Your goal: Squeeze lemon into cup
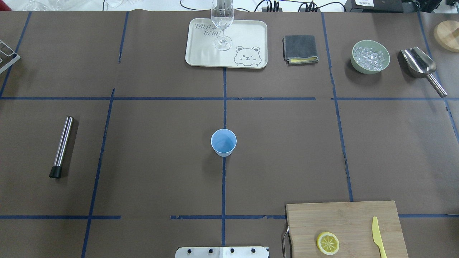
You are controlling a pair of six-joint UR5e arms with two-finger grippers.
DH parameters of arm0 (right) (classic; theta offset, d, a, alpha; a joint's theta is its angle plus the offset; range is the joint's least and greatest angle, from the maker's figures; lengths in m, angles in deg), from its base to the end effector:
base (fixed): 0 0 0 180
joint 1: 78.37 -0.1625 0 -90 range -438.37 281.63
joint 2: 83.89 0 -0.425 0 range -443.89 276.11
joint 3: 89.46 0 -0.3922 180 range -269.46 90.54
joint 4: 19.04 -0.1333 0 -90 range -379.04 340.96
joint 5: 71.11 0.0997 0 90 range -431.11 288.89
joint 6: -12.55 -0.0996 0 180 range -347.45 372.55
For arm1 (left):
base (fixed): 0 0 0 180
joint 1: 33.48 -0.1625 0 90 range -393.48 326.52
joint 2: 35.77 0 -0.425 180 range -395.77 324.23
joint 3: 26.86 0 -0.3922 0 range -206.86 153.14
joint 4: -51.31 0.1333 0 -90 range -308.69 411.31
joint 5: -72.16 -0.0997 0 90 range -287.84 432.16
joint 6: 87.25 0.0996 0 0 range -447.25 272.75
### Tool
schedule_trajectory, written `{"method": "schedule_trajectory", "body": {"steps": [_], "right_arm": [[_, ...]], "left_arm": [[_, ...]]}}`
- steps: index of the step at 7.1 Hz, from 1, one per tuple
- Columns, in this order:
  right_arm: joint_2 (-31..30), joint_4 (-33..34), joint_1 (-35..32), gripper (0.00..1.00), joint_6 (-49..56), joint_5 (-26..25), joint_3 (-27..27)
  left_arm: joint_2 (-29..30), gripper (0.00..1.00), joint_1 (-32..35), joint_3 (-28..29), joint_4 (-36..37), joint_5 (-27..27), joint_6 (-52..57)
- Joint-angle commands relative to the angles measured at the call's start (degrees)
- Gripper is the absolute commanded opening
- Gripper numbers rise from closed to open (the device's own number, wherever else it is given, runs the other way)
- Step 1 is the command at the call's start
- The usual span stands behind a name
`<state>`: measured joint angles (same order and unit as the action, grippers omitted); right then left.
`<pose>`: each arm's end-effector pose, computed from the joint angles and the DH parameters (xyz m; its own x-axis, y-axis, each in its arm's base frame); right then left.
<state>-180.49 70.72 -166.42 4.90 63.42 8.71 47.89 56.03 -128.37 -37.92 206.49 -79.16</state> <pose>0.0483 -0.4470 0.6418 0.7099 0.0870 0.6989 -0.0610 0.9962 -0.0620 -0.0599 -0.4491 0.6129 0.7065 0.1994 -0.6790 -0.1090 0.9787 0.1740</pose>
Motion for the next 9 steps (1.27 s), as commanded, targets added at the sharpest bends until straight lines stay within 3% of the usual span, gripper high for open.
{"method": "schedule_trajectory", "body": {"steps": [1,5,7,9], "right_arm": [[0.09,-0.1,-0.02,1.0,0.0,0.12,-0.09],[0.27,-0.02,-0.02,1.0,-0.09,0.56,-0.09],[-0.43,-0.02,-0.02,1.0,-0.17,1.0,0.08],[-0.61,-0.19,-0.02,1.0,-0.17,1.0,0.17]], "left_arm": [[-0.07,1.0,-0.04,-0.09,-0.16,0.14,0.52],[-0.07,1.0,-0.13,-0.27,-0.07,0.14,0.09],[-0.16,1.0,-0.04,0.08,-0.33,4.33,-0.35],[-0.24,1.0,0.05,-0.53,-0.33,4.27,-0.18]]}}
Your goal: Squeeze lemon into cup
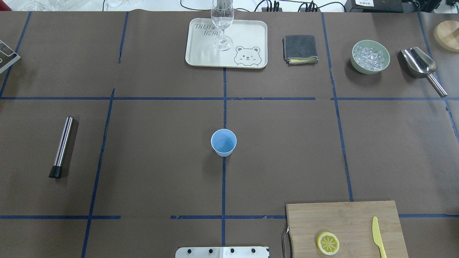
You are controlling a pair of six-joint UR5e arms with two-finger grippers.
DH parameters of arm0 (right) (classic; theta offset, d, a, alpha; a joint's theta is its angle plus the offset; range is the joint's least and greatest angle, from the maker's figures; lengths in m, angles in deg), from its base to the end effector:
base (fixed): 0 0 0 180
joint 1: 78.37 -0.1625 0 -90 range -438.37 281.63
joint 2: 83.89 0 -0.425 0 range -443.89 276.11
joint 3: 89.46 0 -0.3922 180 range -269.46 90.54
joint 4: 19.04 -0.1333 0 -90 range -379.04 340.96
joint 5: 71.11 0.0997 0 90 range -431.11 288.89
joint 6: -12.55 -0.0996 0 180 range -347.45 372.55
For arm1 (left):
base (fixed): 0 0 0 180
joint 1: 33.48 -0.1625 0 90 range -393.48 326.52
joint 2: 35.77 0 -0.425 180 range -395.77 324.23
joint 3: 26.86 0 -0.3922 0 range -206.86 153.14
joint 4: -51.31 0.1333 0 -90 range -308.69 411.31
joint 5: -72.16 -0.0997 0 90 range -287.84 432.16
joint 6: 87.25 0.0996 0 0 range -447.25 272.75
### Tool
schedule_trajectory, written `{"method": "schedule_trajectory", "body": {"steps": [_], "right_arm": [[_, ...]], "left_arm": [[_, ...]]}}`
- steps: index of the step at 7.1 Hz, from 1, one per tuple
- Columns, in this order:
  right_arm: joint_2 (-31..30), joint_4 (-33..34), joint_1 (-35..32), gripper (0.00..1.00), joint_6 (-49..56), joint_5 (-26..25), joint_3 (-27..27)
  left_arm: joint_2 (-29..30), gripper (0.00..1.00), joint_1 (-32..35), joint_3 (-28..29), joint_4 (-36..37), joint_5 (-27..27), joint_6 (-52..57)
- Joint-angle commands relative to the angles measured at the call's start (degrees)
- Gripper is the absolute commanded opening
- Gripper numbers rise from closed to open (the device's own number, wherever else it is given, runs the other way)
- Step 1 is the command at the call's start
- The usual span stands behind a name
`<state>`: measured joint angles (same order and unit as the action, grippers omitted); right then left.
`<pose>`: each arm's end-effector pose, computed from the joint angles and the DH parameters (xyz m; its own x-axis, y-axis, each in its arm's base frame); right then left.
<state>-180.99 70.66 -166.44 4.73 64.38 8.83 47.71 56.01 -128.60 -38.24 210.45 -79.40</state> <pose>0.0474 -0.4429 0.6433 0.6981 0.0942 0.7098 -0.0619 0.9955 -0.0712 -0.0550 -0.4477 0.6068 0.6573 0.2035 -0.7256 -0.0996 0.9779 0.1840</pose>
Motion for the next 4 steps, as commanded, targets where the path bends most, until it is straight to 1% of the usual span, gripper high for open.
{"method": "schedule_trajectory", "body": {"steps": [1,2,4], "right_arm": [[-0.2,-0.23,0.0,1.0,-0.27,-0.05,0.14],[-0.72,-0.58,0.0,1.0,-0.27,0.04,0.32],[-0.82,-0.84,0.0,1.0,-0.18,3.01,0.41]], "left_arm": [[-0.07,1.0,0.07,0.13,-0.19,0.31,0.06],[-0.07,1.0,0.16,-0.13,-0.19,0.31,0.06],[-0.07,1.0,0.07,-0.12,-0.36,0.4,0.15]]}}
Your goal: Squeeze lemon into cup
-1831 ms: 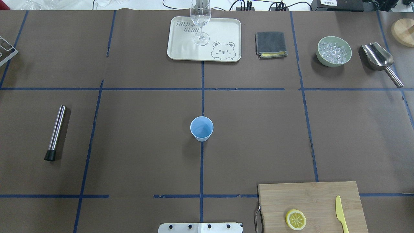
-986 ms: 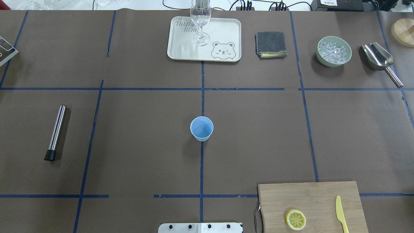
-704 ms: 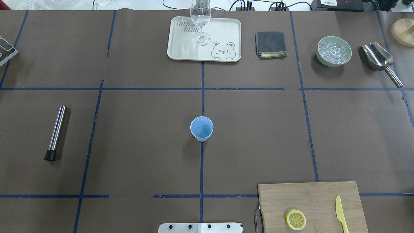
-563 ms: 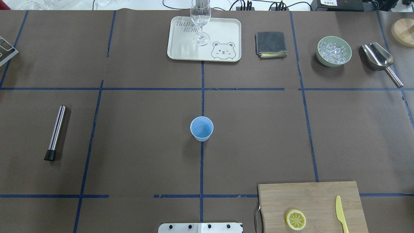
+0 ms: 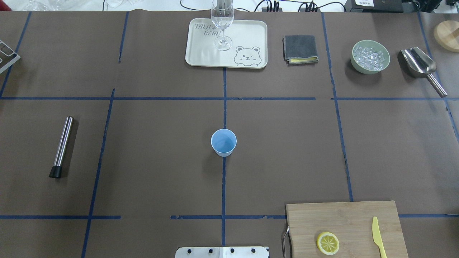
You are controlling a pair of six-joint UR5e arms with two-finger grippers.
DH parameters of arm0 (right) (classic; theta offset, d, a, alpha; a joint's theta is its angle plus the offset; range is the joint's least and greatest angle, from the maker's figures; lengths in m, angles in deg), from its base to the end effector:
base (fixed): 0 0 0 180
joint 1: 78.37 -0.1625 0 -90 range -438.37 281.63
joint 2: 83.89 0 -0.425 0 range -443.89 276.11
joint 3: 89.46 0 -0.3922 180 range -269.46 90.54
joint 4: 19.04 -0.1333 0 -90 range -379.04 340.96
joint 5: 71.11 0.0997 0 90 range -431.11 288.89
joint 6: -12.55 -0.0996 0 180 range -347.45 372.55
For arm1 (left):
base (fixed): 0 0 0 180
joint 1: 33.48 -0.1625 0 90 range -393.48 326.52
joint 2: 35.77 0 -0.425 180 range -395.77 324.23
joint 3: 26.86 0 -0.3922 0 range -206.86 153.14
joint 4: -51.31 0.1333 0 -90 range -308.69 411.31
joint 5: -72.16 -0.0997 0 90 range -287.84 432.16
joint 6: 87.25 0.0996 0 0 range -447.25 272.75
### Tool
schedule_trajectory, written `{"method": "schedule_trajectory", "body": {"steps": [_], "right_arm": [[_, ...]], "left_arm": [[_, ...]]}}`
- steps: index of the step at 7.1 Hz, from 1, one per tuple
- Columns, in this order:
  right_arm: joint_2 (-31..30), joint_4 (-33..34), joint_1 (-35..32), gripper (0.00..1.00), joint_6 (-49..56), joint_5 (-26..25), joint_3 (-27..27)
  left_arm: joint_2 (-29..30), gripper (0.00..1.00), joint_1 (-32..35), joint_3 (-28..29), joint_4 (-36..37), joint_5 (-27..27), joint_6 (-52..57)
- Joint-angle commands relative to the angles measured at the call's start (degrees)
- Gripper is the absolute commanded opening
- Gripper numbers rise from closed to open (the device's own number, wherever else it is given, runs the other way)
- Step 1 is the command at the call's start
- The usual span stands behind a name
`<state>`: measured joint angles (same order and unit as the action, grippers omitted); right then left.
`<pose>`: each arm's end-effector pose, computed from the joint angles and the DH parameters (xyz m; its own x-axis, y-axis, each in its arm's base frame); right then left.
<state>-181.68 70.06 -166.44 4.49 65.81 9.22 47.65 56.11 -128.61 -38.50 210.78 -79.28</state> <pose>0.0458 -0.4381 0.6424 0.6798 0.0947 0.7272 -0.0623 0.9955 -0.0714 -0.0554 -0.4474 0.6063 0.6532 0.2073 -0.7283 -0.0987 0.9769 0.1896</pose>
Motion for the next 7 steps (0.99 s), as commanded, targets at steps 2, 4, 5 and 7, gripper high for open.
{"method": "schedule_trajectory", "body": {"steps": [2,4,5,7], "right_arm": [[-0.48,-0.42,0.09,1.0,0.24,1.6,0.89],[-1.27,-1.64,0.35,1.0,0.15,3.87,1.6],[-1.62,-2.09,0.35,1.0,0.06,5.19,2.21],[-6.6,-2.27,5.41,1.0,-2.38,4.42,11.47]], "left_arm": [[-0.09,1.0,0.15,-0.73,-0.1,0.07,0.12],[-0.09,1.0,0.15,-0.82,-0.1,-0.02,0.12],[-0.09,1.0,0.15,-0.82,-0.1,-0.02,0.12],[-0.09,1.0,0.15,-0.82,-0.1,-0.02,0.03]]}}
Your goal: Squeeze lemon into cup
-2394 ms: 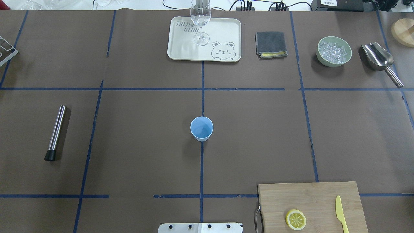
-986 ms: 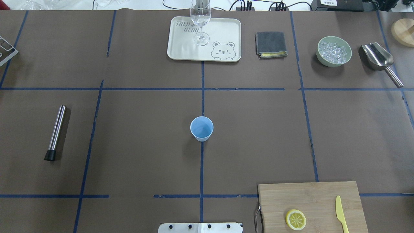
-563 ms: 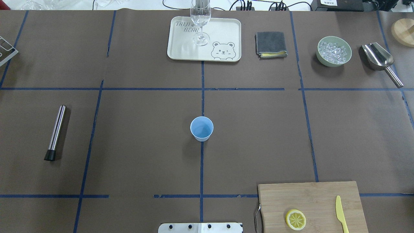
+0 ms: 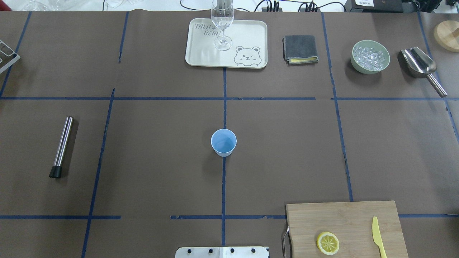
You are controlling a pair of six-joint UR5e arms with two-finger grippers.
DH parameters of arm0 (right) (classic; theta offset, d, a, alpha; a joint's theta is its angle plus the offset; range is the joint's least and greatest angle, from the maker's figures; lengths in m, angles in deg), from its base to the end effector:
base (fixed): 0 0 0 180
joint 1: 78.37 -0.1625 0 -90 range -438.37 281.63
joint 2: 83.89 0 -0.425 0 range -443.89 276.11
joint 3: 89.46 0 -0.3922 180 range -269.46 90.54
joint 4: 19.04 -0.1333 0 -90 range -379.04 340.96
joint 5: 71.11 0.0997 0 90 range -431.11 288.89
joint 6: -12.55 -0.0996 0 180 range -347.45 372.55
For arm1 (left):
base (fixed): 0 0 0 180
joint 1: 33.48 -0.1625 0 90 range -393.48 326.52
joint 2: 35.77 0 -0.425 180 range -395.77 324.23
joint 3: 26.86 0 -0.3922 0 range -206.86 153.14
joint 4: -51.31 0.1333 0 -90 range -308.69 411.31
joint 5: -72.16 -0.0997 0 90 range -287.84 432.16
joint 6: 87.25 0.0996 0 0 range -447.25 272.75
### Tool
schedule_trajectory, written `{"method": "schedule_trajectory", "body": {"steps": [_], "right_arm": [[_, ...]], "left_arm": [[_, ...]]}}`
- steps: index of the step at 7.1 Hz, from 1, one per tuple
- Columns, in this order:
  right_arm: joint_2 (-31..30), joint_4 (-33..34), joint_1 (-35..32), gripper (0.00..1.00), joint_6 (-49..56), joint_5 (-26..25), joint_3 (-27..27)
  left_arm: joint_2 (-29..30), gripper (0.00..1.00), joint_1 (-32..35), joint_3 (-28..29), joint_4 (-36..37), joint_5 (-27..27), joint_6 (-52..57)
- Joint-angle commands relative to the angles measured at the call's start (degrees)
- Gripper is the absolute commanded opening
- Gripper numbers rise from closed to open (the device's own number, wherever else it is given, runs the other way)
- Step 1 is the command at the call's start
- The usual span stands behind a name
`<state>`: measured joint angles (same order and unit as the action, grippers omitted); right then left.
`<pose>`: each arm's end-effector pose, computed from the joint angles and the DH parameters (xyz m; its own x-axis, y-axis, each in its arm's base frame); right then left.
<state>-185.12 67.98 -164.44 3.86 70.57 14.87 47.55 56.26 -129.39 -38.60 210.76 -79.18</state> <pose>0.0266 -0.4173 0.6090 0.6162 0.0259 0.7872 -0.0252 0.9996 -0.0132 -0.0566 -0.4468 0.6002 0.6538 0.2172 -0.7248 -0.0973 0.9741 0.2041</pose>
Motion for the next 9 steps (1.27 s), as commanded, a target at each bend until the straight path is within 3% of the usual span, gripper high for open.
{"method": "schedule_trajectory", "body": {"steps": [1,3,4,5,7,8,9], "right_arm": [[-4.06,-0.18,6.58,1.0,-5.6,-0.35,9.88],[-6.24,-8.39,14.92,1.0,-22.18,-2.0,17.1],[-5.92,-9.31,21.74,1.0,-25.55,-4.98,18.61],[-5.04,-9.84,28.51,1.0,-36.9,-7.88,22.97],[-3.37,-11.95,44.94,1.0,-49.52,-16.21,28.35],[-3.28,-12.04,52.41,1.0,-54.63,-23.04,31.68],[0.29,-11.7,61.27,1.0,-60.77,-31.81,30.76]], "left_arm": [[-0.52,1.0,0.0,0.13,0.0,0.0,-0.07],[-0.79,1.0,-0.09,0.14,-0.09,0.0,0.02],[-0.7,1.0,-0.09,0.48,-0.17,0.0,-0.07],[-0.7,1.0,-0.09,0.14,-0.17,0.0,0.02],[-0.79,1.0,0.0,-0.12,-0.26,0.0,0.28],[-0.79,1.0,0.0,-0.13,-0.35,0.0,0.46],[-0.88,1.0,0.0,0.39,-1.57,-0.26,0.28]]}}
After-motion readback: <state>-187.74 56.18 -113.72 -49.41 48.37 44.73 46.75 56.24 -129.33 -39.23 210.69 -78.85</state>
